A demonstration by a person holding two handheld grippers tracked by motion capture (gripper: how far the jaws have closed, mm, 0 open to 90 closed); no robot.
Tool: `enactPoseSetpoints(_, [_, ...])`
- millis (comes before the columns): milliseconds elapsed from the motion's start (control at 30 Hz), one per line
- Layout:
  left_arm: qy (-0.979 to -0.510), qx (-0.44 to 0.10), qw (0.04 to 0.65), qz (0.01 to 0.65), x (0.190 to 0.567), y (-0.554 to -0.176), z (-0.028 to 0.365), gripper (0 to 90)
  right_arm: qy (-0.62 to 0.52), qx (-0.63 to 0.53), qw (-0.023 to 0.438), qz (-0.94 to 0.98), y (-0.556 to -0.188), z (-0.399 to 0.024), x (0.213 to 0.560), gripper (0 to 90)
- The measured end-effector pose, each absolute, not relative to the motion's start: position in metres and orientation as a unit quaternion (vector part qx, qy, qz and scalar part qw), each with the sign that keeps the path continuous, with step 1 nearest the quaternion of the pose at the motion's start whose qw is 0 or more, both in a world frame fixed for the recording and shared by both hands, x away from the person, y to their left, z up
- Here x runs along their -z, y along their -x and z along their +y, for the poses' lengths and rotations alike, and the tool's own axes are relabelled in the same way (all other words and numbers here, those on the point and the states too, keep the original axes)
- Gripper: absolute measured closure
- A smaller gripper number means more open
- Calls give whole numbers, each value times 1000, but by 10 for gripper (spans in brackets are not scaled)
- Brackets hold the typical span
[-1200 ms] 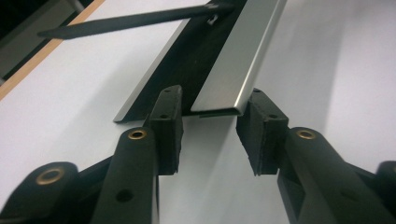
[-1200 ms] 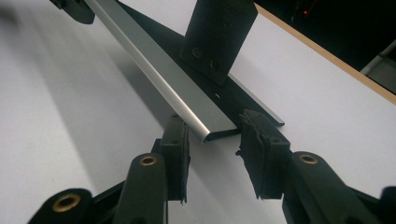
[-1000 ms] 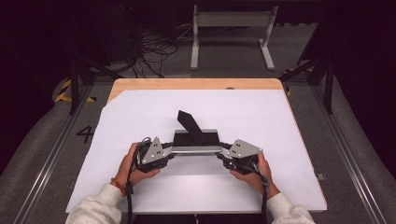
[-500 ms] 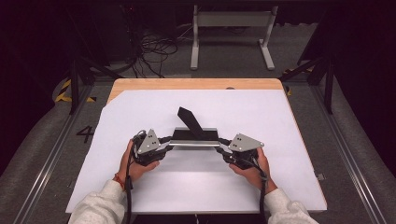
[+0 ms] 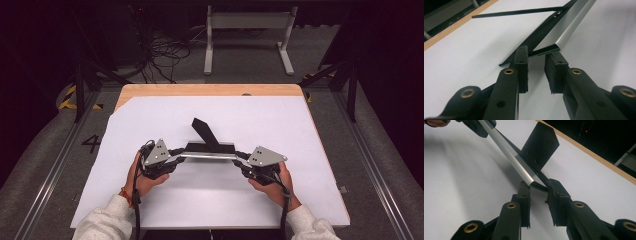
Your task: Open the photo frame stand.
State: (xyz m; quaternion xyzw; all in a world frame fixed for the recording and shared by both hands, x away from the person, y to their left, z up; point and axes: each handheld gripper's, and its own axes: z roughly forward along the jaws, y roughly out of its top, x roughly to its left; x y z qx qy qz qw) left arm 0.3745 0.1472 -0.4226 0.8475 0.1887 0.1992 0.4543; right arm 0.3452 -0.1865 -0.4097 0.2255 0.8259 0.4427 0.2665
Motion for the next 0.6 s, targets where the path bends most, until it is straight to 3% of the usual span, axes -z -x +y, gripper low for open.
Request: enactPoseSetpoints(600, [-848,-184,463,182,414,-363,148,757,-222,-458,248,824,-333,-195,401,749])
